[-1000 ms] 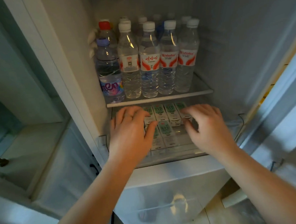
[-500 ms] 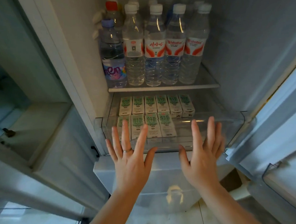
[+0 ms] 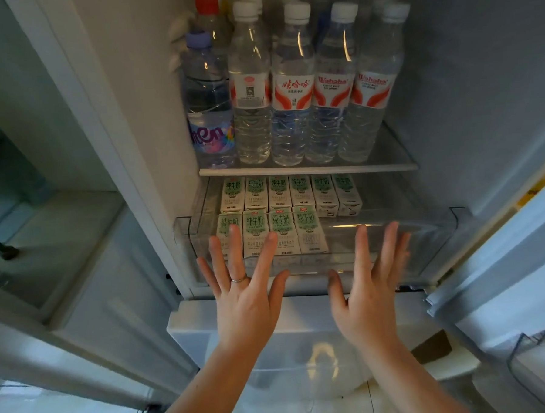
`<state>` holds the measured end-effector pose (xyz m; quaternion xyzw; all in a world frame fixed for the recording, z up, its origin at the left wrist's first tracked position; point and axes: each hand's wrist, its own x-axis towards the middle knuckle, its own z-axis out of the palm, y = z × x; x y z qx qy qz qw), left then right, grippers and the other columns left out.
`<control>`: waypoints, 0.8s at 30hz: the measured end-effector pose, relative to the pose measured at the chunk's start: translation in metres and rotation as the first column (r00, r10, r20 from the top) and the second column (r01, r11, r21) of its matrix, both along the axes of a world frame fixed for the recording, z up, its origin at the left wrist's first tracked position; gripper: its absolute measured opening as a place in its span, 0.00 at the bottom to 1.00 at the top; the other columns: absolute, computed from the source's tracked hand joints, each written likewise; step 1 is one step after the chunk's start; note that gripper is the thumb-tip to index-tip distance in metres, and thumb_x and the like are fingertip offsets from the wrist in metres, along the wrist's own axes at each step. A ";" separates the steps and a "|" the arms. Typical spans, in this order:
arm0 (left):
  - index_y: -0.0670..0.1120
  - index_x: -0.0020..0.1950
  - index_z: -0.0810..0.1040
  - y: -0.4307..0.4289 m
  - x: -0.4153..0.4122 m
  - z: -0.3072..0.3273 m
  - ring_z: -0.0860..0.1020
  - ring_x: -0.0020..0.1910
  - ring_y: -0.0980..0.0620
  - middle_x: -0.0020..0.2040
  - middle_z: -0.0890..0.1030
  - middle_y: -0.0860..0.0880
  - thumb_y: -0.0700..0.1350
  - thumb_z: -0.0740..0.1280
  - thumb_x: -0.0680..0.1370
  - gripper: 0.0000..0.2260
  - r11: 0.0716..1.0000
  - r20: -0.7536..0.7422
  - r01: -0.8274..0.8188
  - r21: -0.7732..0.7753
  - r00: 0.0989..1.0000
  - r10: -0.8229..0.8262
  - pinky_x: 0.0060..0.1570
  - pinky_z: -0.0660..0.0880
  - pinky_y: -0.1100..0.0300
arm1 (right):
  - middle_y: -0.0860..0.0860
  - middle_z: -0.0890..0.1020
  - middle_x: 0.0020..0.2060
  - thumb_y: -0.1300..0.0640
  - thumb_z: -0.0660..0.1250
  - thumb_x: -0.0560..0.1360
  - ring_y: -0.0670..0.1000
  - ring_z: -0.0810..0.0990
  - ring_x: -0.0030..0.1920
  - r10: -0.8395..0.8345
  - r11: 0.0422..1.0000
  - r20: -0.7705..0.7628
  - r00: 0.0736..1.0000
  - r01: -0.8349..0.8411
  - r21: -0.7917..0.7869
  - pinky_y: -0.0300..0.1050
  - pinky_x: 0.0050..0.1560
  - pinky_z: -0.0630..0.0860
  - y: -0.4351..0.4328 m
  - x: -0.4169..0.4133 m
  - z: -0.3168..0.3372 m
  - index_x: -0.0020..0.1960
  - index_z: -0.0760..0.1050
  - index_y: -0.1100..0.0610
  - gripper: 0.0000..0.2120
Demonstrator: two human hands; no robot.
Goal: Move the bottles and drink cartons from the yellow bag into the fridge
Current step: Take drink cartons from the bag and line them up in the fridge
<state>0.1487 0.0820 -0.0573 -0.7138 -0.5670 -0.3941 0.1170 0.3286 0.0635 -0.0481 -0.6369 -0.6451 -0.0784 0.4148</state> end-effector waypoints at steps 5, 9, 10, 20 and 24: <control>0.59 0.80 0.50 0.025 -0.001 0.004 0.40 0.79 0.36 0.81 0.40 0.46 0.59 0.60 0.80 0.32 0.997 -0.030 -0.003 -0.073 1.000 0.001 0.74 0.43 0.34 | 0.61 0.44 0.79 0.53 0.68 0.75 0.66 0.40 0.78 0.017 0.999 -0.012 1.000 -0.017 -0.028 0.69 0.73 0.53 0.025 0.002 0.005 0.79 0.52 0.56 0.39; 0.61 0.80 0.44 0.046 0.000 0.006 0.37 0.79 0.39 0.81 0.38 0.46 0.60 0.58 0.80 0.33 0.989 -0.053 -0.002 -0.148 0.999 -0.006 0.76 0.42 0.37 | 0.59 0.41 0.79 0.54 0.68 0.76 0.64 0.38 0.78 0.028 0.996 -0.044 0.999 -0.031 -0.082 0.73 0.71 0.57 0.045 0.003 0.006 0.80 0.48 0.54 0.41; 0.61 0.80 0.45 0.051 0.000 0.006 0.36 0.79 0.40 0.81 0.38 0.46 0.59 0.59 0.80 0.33 0.986 -0.049 0.012 -0.164 0.999 -0.020 0.75 0.45 0.36 | 0.58 0.40 0.79 0.54 0.67 0.76 0.64 0.38 0.78 0.033 0.995 -0.053 0.998 -0.038 -0.094 0.73 0.71 0.57 0.050 0.002 0.005 0.80 0.48 0.54 0.40; 0.61 0.80 0.44 0.089 -0.006 0.010 0.38 0.79 0.38 0.81 0.40 0.45 0.58 0.65 0.77 0.38 0.966 -0.029 0.088 -0.243 0.995 -0.098 0.69 0.62 0.31 | 0.56 0.39 0.80 0.58 0.70 0.74 0.62 0.38 0.79 0.013 0.990 -0.052 0.999 -0.020 -0.141 0.70 0.72 0.59 0.089 0.001 0.002 0.81 0.49 0.53 0.42; 0.61 0.80 0.44 0.094 -0.006 0.009 0.37 0.79 0.38 0.81 0.38 0.46 0.58 0.66 0.77 0.39 0.963 -0.035 0.090 -0.254 0.994 -0.102 0.71 0.59 0.32 | 0.56 0.40 0.80 0.57 0.70 0.74 0.63 0.39 0.79 -0.023 0.991 -0.034 0.999 0.018 -0.133 0.62 0.74 0.53 0.094 0.000 0.001 0.81 0.50 0.54 0.42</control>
